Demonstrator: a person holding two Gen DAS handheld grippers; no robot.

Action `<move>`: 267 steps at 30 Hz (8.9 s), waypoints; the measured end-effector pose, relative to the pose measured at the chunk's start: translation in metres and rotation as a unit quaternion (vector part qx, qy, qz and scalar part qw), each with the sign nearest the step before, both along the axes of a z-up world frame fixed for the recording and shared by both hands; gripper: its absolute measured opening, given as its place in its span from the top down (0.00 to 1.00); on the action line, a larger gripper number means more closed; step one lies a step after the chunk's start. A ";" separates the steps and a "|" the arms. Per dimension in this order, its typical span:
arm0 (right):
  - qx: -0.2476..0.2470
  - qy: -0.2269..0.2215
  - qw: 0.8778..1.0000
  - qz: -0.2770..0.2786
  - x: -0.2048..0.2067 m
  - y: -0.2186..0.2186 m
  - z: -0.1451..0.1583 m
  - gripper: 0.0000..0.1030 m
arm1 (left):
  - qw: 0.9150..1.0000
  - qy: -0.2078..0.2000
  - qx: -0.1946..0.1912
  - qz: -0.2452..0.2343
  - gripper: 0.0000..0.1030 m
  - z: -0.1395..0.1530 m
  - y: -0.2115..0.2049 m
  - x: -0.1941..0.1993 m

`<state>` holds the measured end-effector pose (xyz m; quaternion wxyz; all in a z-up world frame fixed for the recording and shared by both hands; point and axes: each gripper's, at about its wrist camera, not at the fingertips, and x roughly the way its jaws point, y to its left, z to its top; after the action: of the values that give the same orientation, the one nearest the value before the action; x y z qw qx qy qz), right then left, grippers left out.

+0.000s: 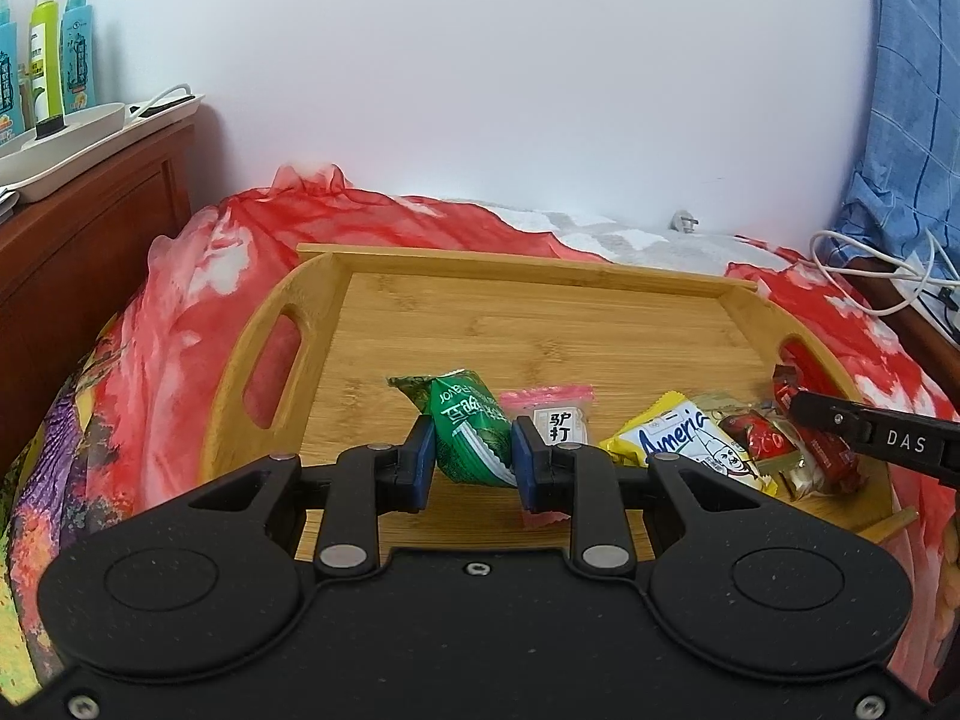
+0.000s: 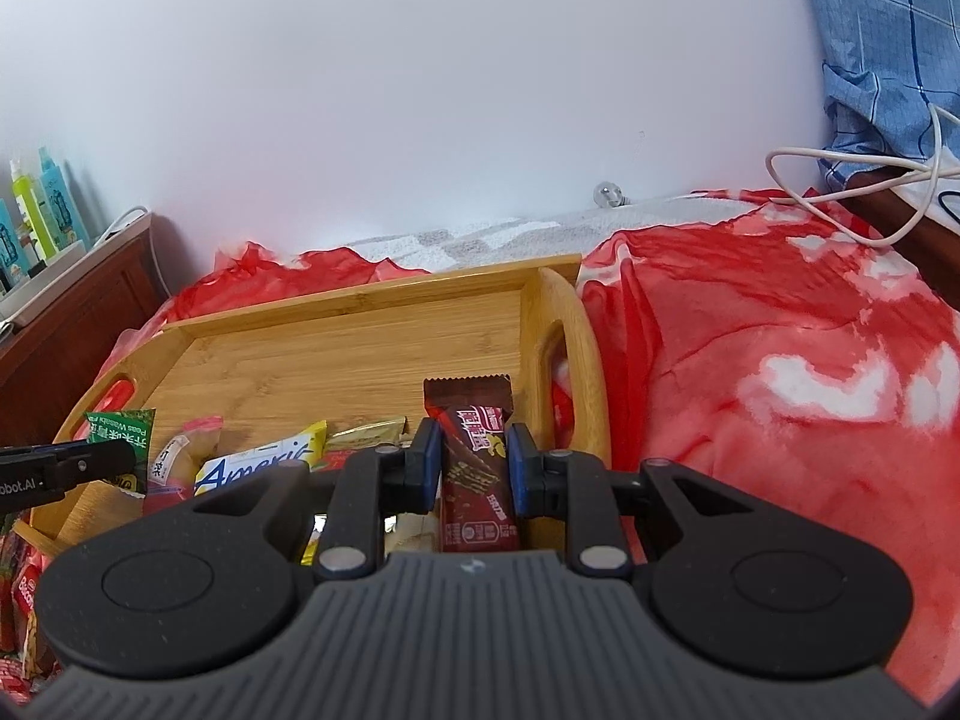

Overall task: Organize snacks
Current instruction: 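Carry both snacks over the bamboo tray and open both tools to drop them, then move both tools back over the remaining snacks beside the tray, then grasp the red stick packet with the left tool while the right tool grasps the white packet, then carry both packets onto the tray and open both tools to release them, then move both tools back over the remaining snacks beside the tray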

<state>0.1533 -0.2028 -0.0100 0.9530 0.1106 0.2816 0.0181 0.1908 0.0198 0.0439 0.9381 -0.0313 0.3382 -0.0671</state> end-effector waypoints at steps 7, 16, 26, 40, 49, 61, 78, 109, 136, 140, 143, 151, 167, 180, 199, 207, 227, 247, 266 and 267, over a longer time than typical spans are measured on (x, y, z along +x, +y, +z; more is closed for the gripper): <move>0.017 -0.001 1.000 0.004 0.000 -0.003 0.001 0.73 | 1.000 0.011 0.005 0.005 0.75 -0.005 -0.001 0.003; 0.018 -0.008 1.000 0.003 -0.002 -0.001 0.003 0.66 | 1.000 0.005 0.017 0.007 0.58 -0.002 -0.004 -0.002; 0.007 -0.040 0.999 0.008 -0.019 0.006 0.014 0.34 | 1.000 -0.011 0.025 -0.001 0.33 0.010 -0.003 -0.024; -0.014 -0.061 0.998 0.011 -0.071 0.017 0.019 0.24 | 0.999 -0.037 0.032 -0.012 0.20 0.018 -0.001 -0.087; -0.049 -0.065 0.996 0.019 -0.102 0.037 0.011 0.23 | 0.998 -0.032 0.040 -0.025 0.20 0.007 0.002 -0.126; -0.072 -0.055 0.996 0.018 -0.131 0.047 -0.001 0.23 | 0.997 -0.035 0.059 -0.047 0.30 -0.001 0.005 -0.153; -0.129 -0.041 0.989 0.052 -0.144 0.072 -0.014 0.25 | 0.995 -0.018 0.068 -0.071 0.52 -0.015 0.000 -0.158; -0.123 -0.035 0.990 0.052 -0.135 0.076 -0.020 0.79 | 0.996 -0.002 0.060 -0.062 0.77 -0.015 -0.003 -0.155; -0.048 -0.104 0.993 -0.005 -0.150 0.045 0.004 0.79 | 0.999 -0.013 0.032 -0.026 0.78 0.024 -0.002 -0.146; -0.048 -0.107 0.993 -0.005 -0.148 0.044 0.006 0.79 | 0.999 -0.015 0.033 -0.024 0.79 0.029 -0.004 -0.141; -0.050 -0.109 0.993 -0.002 -0.146 0.044 0.007 0.79 | 0.999 -0.010 0.028 -0.019 0.79 0.031 -0.004 -0.135; -0.051 -0.119 0.992 0.012 -0.133 0.043 0.015 0.79 | 1.000 -0.007 0.027 -0.010 0.79 0.035 -0.006 -0.118; -0.017 -0.113 0.993 0.015 -0.088 0.023 0.027 0.79 | 1.000 -0.015 0.012 0.002 0.80 0.050 -0.001 -0.067; -0.018 -0.102 0.994 0.020 -0.050 0.019 0.028 0.79 | 1.000 0.008 -0.002 0.030 0.80 0.041 0.013 -0.013; -0.010 -0.070 0.997 0.026 0.003 0.022 0.016 0.79 | 0.993 0.059 -0.052 0.086 0.82 0.015 0.028 0.063; -0.005 -0.055 0.998 0.028 0.019 0.021 0.010 0.79 | 0.991 0.073 -0.040 0.102 0.82 0.003 0.028 0.080; -0.006 -0.033 0.999 0.027 0.033 0.024 0.000 0.79 | 0.993 0.077 -0.005 0.088 0.82 -0.009 0.020 0.086; -0.015 -0.049 0.998 0.033 0.018 0.035 0.008 0.29 | 0.995 0.053 0.048 0.065 0.40 0.007 0.009 0.053; -0.016 -0.105 0.994 0.035 -0.047 0.042 0.026 0.16 | 0.999 0.010 0.044 0.024 0.13 0.030 0.009 -0.029; -0.020 -0.108 0.993 0.036 -0.051 0.043 0.026 0.16 | 0.999 0.009 0.044 0.024 0.13 0.030 0.009 -0.032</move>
<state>0.1027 -0.1594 0.0165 0.9785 0.0785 0.1812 0.0590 0.1586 0.0289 0.0738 0.9367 0.0016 0.3489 -0.0294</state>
